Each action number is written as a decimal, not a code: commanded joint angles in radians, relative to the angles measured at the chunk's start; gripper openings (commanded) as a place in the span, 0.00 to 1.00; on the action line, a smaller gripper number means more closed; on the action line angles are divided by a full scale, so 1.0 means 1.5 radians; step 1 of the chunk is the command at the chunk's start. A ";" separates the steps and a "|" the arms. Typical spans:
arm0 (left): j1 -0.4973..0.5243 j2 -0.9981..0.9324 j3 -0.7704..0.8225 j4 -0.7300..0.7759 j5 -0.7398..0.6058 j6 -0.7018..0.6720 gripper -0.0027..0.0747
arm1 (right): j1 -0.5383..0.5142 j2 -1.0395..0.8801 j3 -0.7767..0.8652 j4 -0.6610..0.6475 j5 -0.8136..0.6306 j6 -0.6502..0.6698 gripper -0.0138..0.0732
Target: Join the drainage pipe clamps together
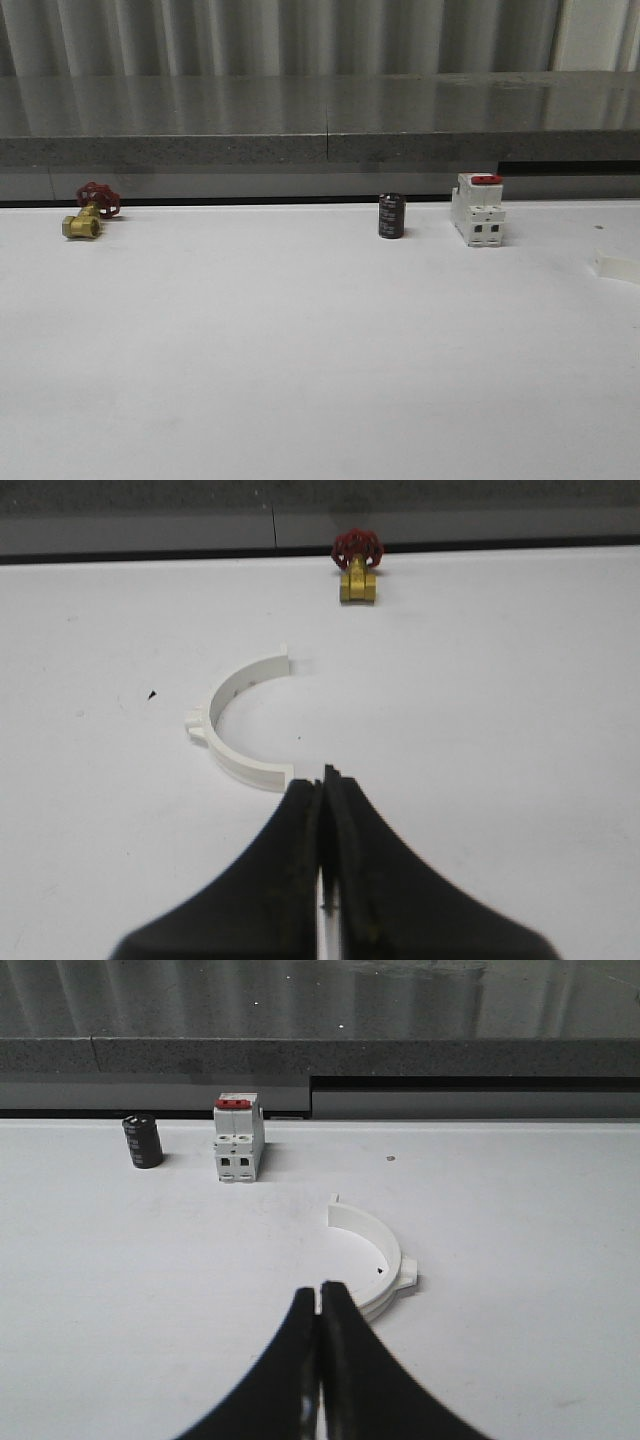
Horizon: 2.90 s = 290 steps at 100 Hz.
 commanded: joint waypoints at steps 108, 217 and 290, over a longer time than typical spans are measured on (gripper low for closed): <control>0.145 0.855 -0.553 -0.033 0.239 -0.025 0.67 | -0.003 -0.010 -0.011 -0.009 -0.057 -0.003 0.08; 0.145 1.121 -0.730 -0.029 0.222 -0.025 0.07 | -0.003 -0.010 -0.011 -0.009 -0.057 -0.003 0.08; -0.178 1.085 -0.731 -0.145 0.126 -0.177 0.01 | -0.003 -0.010 -0.011 -0.009 -0.057 -0.003 0.08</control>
